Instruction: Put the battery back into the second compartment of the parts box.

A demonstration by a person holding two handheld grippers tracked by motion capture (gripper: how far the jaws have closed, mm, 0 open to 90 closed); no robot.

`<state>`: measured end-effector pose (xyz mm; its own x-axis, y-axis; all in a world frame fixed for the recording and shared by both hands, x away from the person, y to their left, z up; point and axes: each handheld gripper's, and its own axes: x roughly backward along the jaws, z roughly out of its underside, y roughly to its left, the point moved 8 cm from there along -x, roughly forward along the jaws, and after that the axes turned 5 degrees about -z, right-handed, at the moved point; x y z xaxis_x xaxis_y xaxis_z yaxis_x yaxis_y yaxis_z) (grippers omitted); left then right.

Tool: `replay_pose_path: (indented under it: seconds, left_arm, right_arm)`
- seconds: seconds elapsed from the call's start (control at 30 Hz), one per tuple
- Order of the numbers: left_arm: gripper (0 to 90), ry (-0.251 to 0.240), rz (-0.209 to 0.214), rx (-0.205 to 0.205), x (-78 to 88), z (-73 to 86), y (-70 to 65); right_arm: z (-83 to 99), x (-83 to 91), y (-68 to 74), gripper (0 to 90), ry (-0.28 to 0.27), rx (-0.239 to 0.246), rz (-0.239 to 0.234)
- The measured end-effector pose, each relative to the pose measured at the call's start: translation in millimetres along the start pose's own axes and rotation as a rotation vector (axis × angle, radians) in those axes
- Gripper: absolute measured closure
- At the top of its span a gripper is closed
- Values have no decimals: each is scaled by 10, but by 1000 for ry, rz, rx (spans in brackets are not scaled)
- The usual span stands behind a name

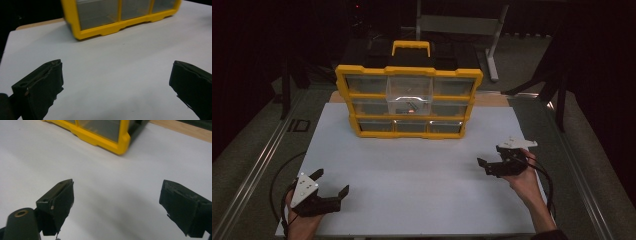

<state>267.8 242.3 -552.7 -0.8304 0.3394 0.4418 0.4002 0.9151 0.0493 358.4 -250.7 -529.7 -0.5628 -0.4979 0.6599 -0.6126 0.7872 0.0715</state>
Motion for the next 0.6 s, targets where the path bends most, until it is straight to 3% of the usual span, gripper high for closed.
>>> replay_pose_path:
  seconds: [0.07,0.13,0.2,0.27,0.33,0.6]
  left_arm:
    - [1,8,-17,19,-14,27,92]
    - [1,7,-20,23,-13,29,117]
    - [1,1,-27,35,-7,27,156]
    - [1,-8,-24,51,-5,16,182]
    - [1,-12,-31,51,-7,2,207]
    - [1,-29,-39,64,-6,-19,274]
  right_arm:
    - [168,116,16,123,-67,-18,21]
    - [209,134,13,122,-83,-28,24]
    - [332,196,-1,121,-130,-34,69]
    - [415,234,14,118,-166,-45,74]
    - [499,321,59,113,-244,-30,107]
    - [479,473,208,96,-373,-9,94]
